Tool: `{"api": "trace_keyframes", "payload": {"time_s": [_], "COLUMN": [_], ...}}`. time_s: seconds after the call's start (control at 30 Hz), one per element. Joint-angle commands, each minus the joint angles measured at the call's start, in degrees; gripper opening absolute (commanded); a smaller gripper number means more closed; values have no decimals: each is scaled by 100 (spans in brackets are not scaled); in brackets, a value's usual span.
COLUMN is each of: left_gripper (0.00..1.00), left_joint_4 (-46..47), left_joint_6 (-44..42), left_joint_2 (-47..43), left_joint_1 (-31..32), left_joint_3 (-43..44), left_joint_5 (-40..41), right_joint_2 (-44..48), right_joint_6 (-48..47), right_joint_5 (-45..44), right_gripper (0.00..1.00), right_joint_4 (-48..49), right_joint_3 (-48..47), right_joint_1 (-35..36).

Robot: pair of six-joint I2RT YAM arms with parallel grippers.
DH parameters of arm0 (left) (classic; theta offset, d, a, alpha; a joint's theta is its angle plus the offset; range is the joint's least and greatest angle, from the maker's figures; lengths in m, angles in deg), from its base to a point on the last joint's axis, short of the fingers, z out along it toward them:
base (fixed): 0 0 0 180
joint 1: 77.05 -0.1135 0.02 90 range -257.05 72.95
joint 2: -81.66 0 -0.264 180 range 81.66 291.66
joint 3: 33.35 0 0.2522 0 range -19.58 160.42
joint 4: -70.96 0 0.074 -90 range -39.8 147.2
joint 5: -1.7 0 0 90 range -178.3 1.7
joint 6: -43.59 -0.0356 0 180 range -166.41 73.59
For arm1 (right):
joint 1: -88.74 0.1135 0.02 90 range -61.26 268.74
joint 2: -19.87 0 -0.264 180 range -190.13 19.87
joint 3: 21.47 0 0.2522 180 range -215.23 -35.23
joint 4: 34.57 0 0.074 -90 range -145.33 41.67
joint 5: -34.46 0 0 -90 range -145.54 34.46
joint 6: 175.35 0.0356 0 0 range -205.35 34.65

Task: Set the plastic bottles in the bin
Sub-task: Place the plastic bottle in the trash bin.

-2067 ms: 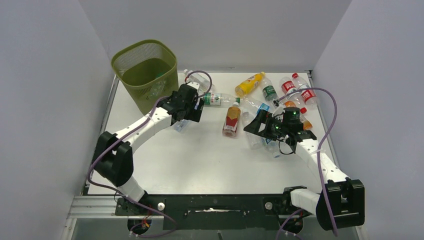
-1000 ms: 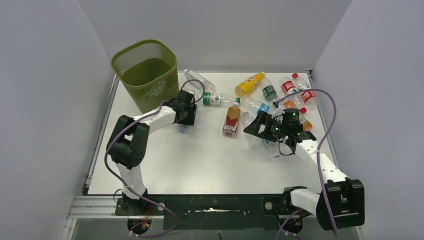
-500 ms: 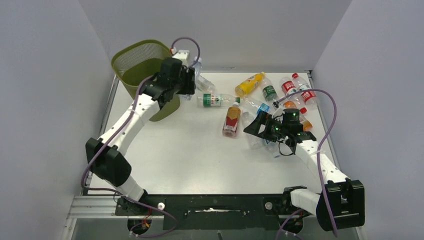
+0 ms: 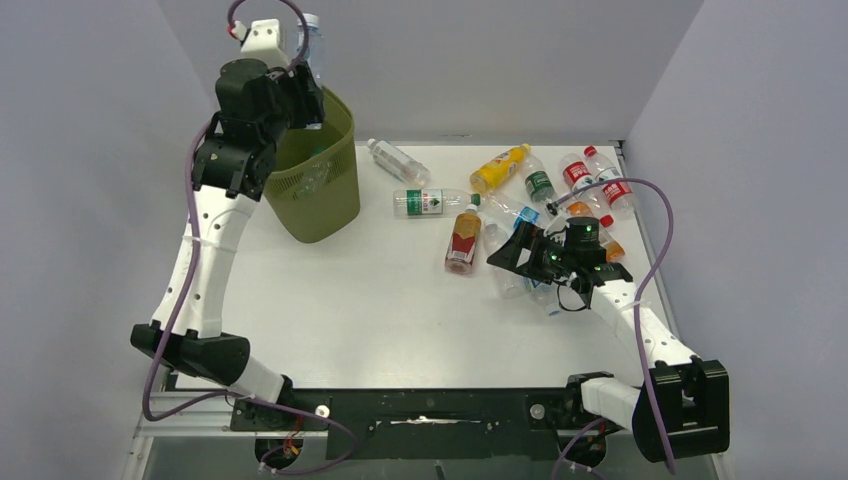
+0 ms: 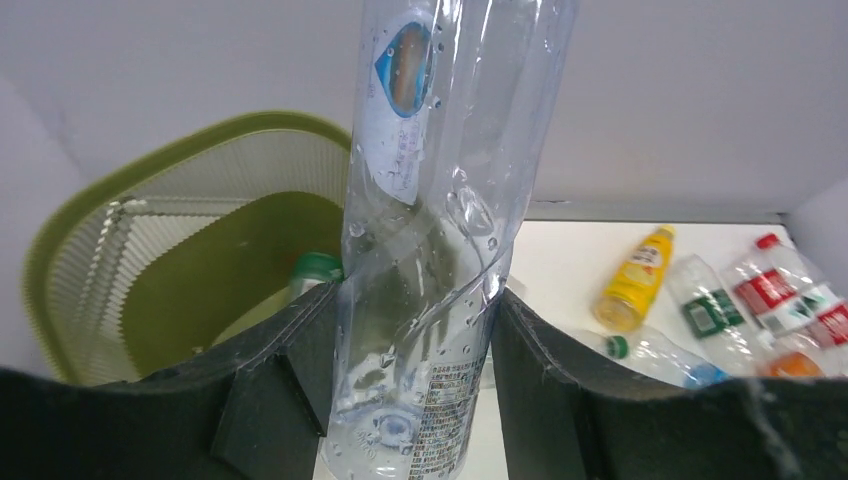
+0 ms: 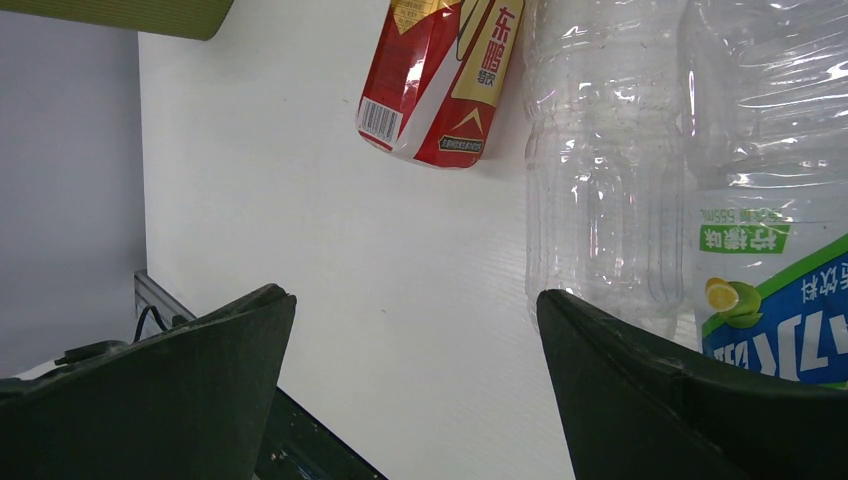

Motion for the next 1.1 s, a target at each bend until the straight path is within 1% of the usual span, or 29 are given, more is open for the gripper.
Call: {"api": "trace_keyframes", "payload": {"time_s": [0.0,0.13,0.2,0.23,0.27,0.3,0.33,0.53,0.7,0.8,0.9,1.07], "left_gripper": [44,45,47,49,54,62,66,80,83,83,83,83], "left_joint_4": [44,84,169,238,285,322,344,331,121,-4,-69,80], "left_joint_6": [-207,-247,-247,-241,-220,-202,-191,-168,-82,57,230,573], "left_joint_2": [6,141,185,188,190,203,203,173,70,-79,-281,-862], "left_joint_1": [-480,-858,-978,-1027,-1075,-1102,-1105,-1106,-1106,-1104,-1088,-1048], "left_joint_3": [82,-134,-325,-444,-535,-649,-713,-792,-631,-644,-832,-1400], "left_joint_5": [165,147,173,168,144,116,102,63,-158,-581,-995,-1689], "right_joint_2": [186,167,165,158,149,143,141,67,0,13,60,138], "right_joint_6": [13,22,22,22,22,17,15,13,54,66,66,39], "right_joint_5": [99,103,99,103,106,107,104,106,126,110,42,-85], "right_gripper": [98,98,98,98,98,98,98,98,98,98,98,98], "right_joint_4": [280,292,297,289,280,279,275,260,249,175,24,-323], "right_joint_3": [5,2,-10,-19,-28,-30,-35,-95,-189,-275,-392,-706], "right_joint_1": [27,29,27,27,31,27,27,30,38,52,69,76]}}
